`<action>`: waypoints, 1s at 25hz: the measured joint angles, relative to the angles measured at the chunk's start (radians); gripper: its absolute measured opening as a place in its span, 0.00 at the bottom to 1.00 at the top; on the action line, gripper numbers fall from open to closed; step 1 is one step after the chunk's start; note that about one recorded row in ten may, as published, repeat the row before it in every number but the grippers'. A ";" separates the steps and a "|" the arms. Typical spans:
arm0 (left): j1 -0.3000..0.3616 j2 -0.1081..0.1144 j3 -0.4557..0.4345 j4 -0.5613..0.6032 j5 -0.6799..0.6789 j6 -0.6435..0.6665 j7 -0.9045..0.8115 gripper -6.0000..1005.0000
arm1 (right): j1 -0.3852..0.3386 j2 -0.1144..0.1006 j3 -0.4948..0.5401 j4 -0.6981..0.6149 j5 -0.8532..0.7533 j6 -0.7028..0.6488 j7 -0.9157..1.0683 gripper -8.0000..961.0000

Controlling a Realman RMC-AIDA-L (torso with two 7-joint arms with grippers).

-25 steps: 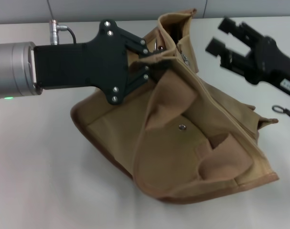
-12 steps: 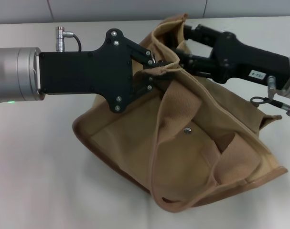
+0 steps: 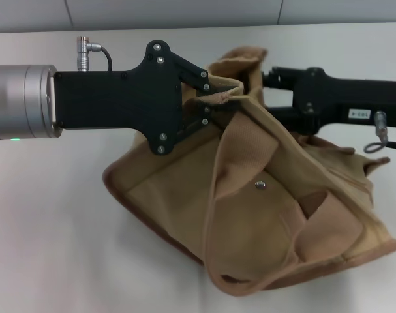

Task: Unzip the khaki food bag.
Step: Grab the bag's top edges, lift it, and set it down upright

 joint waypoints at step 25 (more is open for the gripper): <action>-0.015 -0.002 -0.001 -0.002 0.000 -0.034 0.001 0.03 | -0.098 -0.027 0.293 0.135 0.080 -0.295 -0.184 0.86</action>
